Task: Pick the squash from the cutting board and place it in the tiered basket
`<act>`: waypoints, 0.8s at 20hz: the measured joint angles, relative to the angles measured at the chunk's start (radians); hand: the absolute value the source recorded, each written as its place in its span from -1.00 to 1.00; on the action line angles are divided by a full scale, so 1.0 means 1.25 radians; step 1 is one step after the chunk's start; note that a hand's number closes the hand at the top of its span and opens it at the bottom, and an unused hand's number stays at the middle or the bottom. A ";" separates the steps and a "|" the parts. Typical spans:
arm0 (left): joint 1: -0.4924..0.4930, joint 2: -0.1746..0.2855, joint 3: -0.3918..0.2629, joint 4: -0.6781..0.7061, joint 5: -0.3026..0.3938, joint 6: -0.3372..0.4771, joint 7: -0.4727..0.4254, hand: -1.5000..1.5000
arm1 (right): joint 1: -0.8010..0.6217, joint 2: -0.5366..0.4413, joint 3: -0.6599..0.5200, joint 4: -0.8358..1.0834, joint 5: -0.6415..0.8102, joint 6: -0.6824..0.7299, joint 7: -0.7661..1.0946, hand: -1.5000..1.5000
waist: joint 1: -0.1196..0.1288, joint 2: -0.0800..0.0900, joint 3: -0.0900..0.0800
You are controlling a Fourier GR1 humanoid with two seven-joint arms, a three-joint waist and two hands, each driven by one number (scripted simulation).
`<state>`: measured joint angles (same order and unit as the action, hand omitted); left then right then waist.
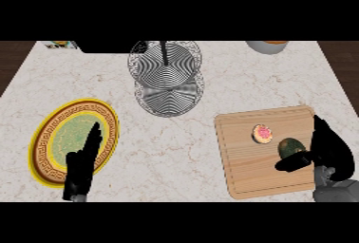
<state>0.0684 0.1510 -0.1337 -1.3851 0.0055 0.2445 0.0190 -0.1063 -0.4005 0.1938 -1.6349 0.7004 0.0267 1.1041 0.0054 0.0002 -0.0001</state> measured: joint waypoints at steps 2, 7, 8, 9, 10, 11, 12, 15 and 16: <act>0.001 -0.002 -0.001 -0.009 -0.005 0.001 0.007 0.00 | 0.011 0.004 -0.010 -0.010 -0.003 0.016 -0.003 -1.00 | -0.002 0.000 0.000; 0.009 -0.007 0.008 0.000 -0.005 -0.007 -0.014 0.00 | -0.013 0.039 -0.024 0.035 0.007 0.039 -0.005 -1.00 | -0.001 -0.001 0.000; 0.006 -0.007 0.009 -0.001 -0.007 -0.008 -0.012 0.00 | -0.018 0.046 -0.028 0.047 0.010 0.043 -0.008 -1.00 | -0.001 -0.001 0.000; 0.008 -0.003 0.011 -0.012 -0.007 -0.010 -0.003 0.00 | -0.013 0.046 -0.034 0.051 0.010 0.048 -0.013 -1.00 | -0.002 -0.001 0.000; 0.017 -0.003 0.008 -0.032 -0.011 -0.008 0.009 0.00 | -0.011 0.049 -0.038 0.053 0.012 0.053 -0.014 -1.00 | -0.002 -0.001 0.000; 0.015 -0.004 0.010 -0.030 -0.011 -0.008 0.013 0.00 | -0.009 0.061 -0.035 0.054 0.019 0.055 -0.013 -1.00 | -0.002 -0.001 0.000; 0.013 -0.008 0.012 -0.020 -0.012 -0.008 0.008 0.00 | -0.005 0.061 -0.043 0.060 0.015 0.060 -0.018 -1.00 | -0.002 -0.001 0.000; 0.008 -0.013 0.015 -0.008 -0.016 -0.011 -0.001 0.00 | -0.003 0.069 -0.067 0.067 0.006 0.072 -0.024 -1.00 | -0.004 -0.001 0.000; 0.014 -0.015 0.013 -0.016 -0.021 -0.009 0.001 0.00 | -0.003 0.070 -0.077 0.072 0.004 0.075 -0.028 -1.00 | -0.003 -0.001 0.000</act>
<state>0.0862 0.1323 -0.1174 -1.4049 -0.0212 0.2333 0.0208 -0.1096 -0.3129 0.0977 -1.5445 0.7054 0.1200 1.0694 0.0012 -0.0008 0.0003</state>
